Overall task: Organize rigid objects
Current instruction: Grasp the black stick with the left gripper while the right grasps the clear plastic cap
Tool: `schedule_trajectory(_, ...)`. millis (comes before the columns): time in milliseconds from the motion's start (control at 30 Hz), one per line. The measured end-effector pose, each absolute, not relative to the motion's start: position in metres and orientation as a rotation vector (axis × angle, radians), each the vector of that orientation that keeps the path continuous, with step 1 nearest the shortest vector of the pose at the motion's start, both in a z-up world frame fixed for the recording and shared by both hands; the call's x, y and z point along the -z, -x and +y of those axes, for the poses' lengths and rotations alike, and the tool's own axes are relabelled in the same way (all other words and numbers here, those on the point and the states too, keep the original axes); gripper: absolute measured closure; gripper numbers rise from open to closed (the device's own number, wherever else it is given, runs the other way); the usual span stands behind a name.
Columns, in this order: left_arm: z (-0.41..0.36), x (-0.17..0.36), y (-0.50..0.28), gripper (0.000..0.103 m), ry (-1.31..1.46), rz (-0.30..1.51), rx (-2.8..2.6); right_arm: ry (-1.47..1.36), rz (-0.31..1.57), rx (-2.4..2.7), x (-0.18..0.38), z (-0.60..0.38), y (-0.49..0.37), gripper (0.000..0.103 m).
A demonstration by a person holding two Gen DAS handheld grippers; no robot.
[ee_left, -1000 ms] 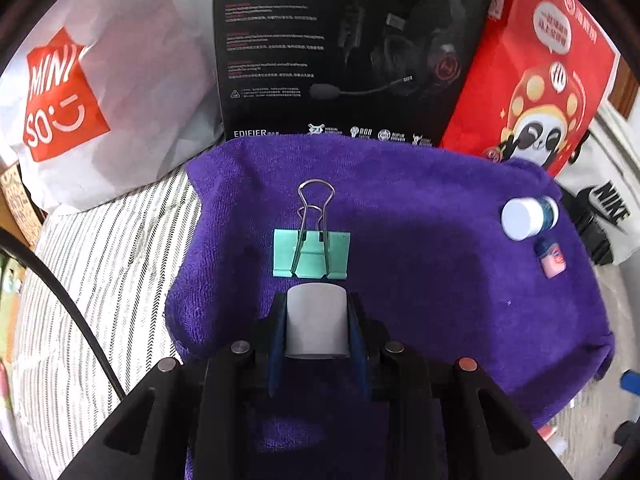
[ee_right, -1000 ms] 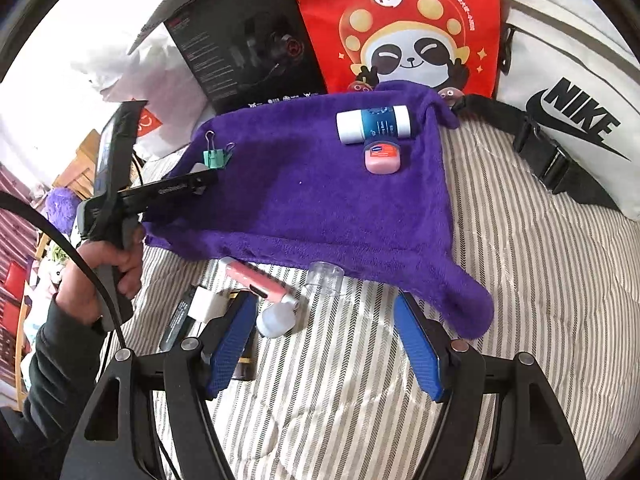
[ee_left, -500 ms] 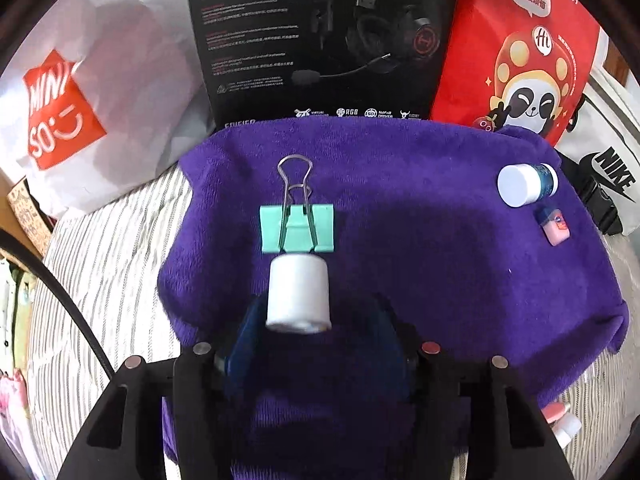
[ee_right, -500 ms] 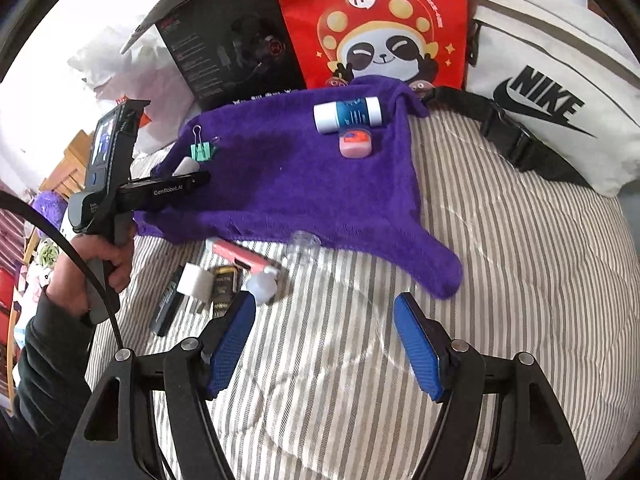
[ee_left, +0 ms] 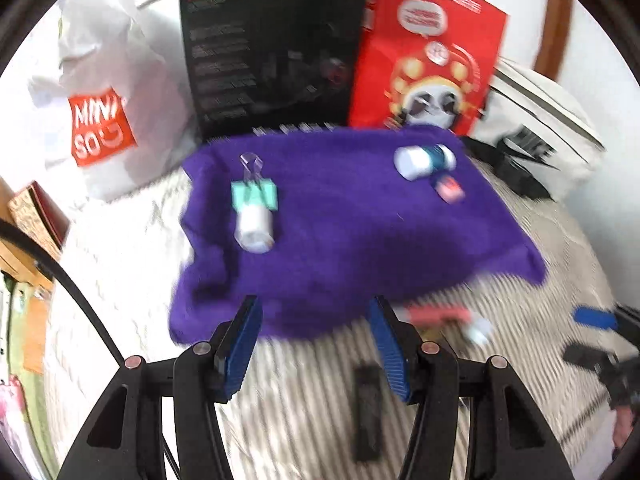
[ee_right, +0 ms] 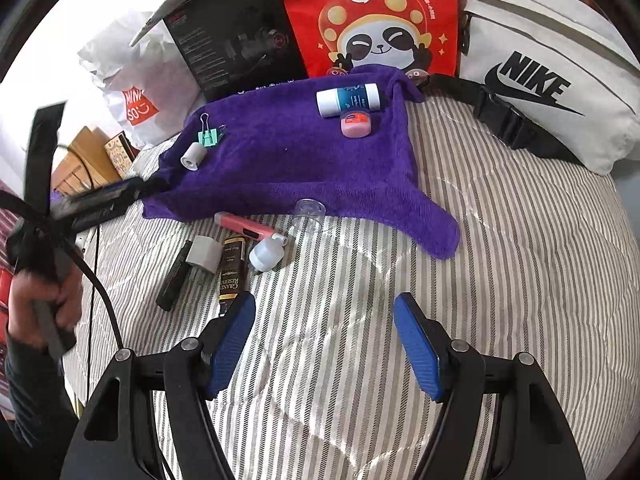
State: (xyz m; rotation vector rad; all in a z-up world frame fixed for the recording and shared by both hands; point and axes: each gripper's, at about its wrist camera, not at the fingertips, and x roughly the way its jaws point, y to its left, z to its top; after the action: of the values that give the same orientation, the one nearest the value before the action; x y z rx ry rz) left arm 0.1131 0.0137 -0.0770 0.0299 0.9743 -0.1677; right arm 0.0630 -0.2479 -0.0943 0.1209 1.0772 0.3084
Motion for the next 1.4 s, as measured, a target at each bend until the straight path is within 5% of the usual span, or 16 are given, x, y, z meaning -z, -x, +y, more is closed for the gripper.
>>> schedule_trajectory(367, -0.004, 0.126, -0.074, 0.051, -0.064, 1.066, 0.192, -0.098, 1.084, -0.304, 0.097, -0.247, -0.049, 0.032)
schedule_trajectory(600, -0.016, 0.131, -0.066, 0.082, -0.133, 1.041, 0.217, -0.102, 1.110, -0.298, 0.106, -0.248, -0.047, 0.032)
schedule_trajectory(1400, 0.042, 0.132, -0.055, 0.082, -0.017, 1.022, 0.087, -0.103, 1.052, -0.232, 0.121, -0.216, -0.114, 0.034)
